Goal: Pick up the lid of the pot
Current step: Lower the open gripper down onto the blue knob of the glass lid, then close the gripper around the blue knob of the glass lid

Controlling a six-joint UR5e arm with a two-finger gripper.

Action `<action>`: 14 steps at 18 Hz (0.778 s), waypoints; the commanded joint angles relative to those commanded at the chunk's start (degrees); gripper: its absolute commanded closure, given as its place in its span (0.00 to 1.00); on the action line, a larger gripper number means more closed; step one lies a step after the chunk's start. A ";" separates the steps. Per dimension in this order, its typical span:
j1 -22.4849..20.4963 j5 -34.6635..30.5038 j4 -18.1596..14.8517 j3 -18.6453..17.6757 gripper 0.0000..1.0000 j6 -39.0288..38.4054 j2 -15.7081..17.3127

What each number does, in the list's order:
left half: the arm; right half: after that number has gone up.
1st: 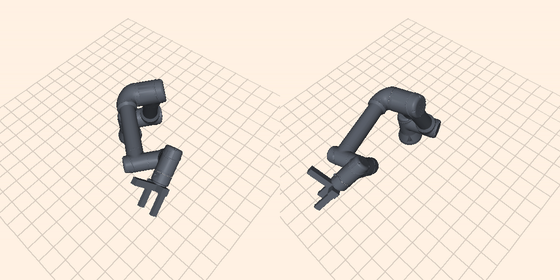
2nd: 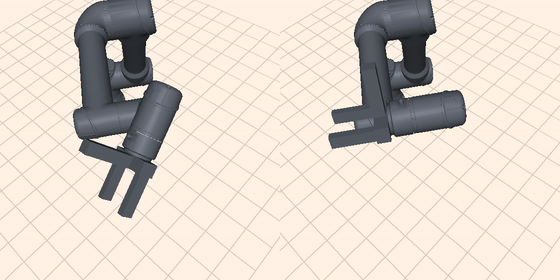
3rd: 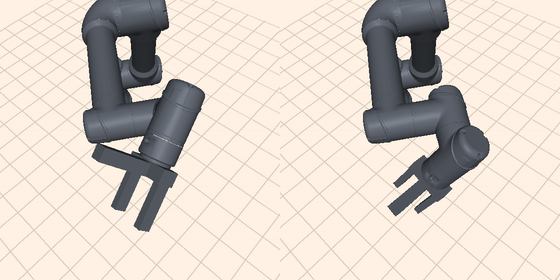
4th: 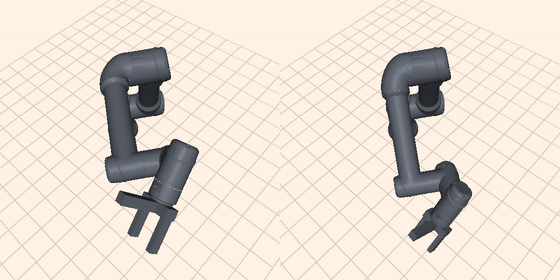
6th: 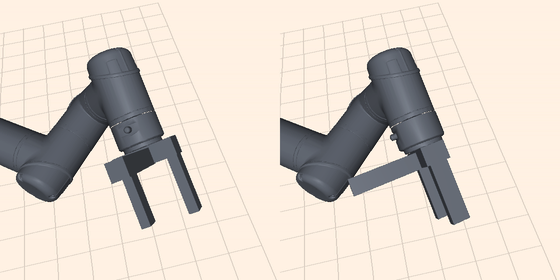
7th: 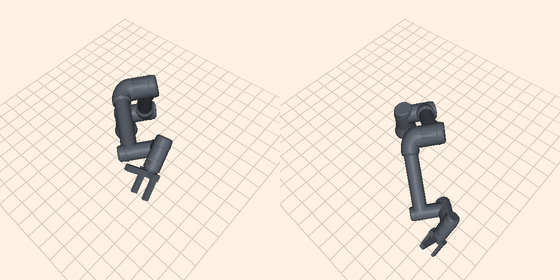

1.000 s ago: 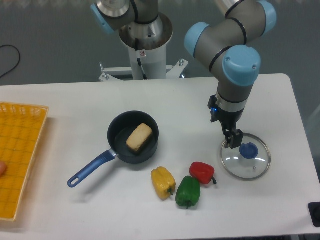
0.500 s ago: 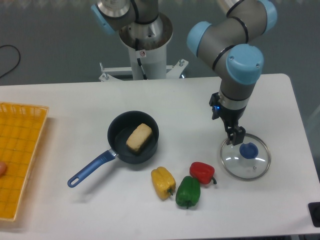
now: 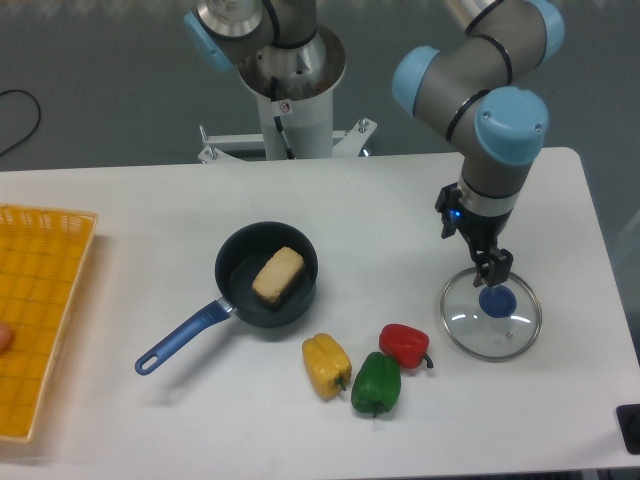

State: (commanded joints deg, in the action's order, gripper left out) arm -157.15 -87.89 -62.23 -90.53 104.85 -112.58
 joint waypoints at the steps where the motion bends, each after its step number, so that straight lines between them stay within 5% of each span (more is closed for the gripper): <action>1: 0.00 0.00 0.18 0.26 0.00 0.18 -0.27; 6: 0.18 -0.18 3.43 0.80 0.00 0.00 -3.17; 14: -2.11 -0.18 4.22 0.71 0.00 3.25 -5.19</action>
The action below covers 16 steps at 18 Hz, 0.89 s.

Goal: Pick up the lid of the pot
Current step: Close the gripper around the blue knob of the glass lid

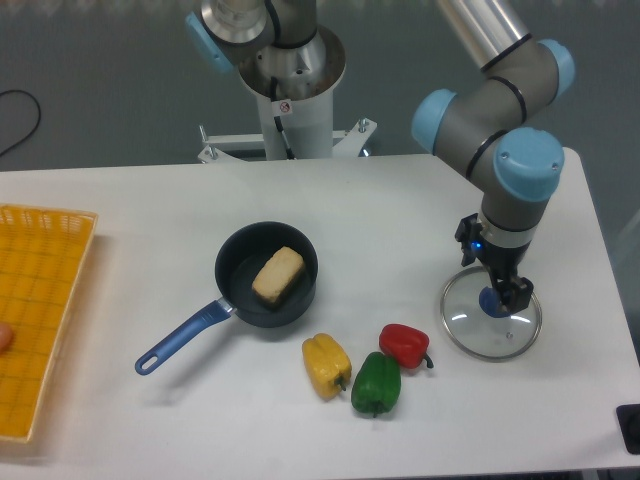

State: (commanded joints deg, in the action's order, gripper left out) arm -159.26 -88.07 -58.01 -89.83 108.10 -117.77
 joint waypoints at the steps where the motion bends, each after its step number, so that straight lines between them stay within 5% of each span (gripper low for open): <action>1: -0.09 0.00 0.00 0.09 0.00 0.09 -0.26; 16: -0.44 -0.26 0.26 1.76 0.00 1.24 -4.48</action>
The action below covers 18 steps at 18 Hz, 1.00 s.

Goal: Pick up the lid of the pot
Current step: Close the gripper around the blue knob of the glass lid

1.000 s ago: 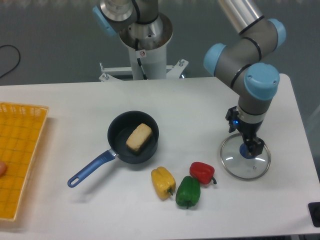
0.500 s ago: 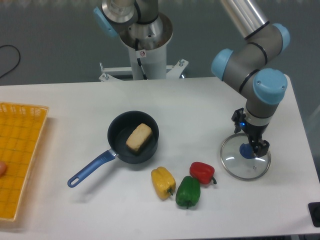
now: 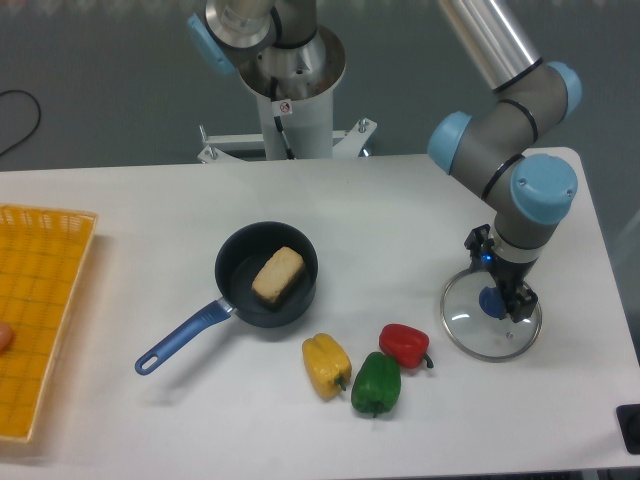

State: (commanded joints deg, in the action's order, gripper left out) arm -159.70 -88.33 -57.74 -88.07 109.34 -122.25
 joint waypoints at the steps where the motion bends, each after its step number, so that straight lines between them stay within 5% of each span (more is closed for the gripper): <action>1: -0.09 0.00 0.09 0.00 0.00 0.00 0.00; 18: -0.35 0.09 1.49 2.02 0.00 0.00 -2.73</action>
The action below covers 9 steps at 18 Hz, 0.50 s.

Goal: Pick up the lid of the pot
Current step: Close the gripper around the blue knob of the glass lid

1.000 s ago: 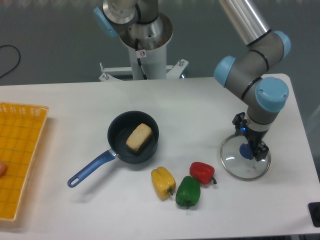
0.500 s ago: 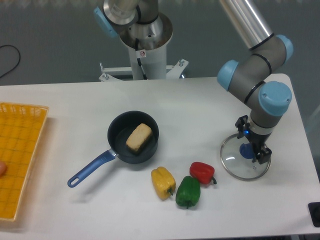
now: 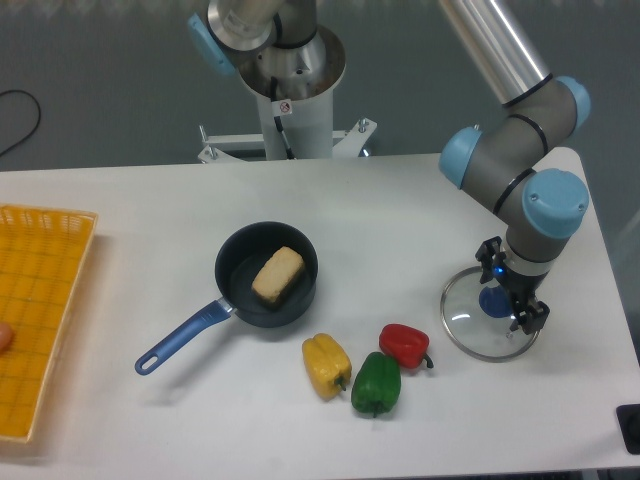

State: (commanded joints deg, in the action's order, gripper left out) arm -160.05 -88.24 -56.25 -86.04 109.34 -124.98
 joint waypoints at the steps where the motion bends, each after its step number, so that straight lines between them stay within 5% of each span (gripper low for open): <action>1: 0.00 0.00 0.09 -0.17 0.00 0.00 -0.18; 9: -0.44 0.00 0.00 -0.53 0.00 0.09 -0.44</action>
State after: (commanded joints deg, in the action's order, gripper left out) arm -160.49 -88.24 -56.25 -86.57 109.42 -125.42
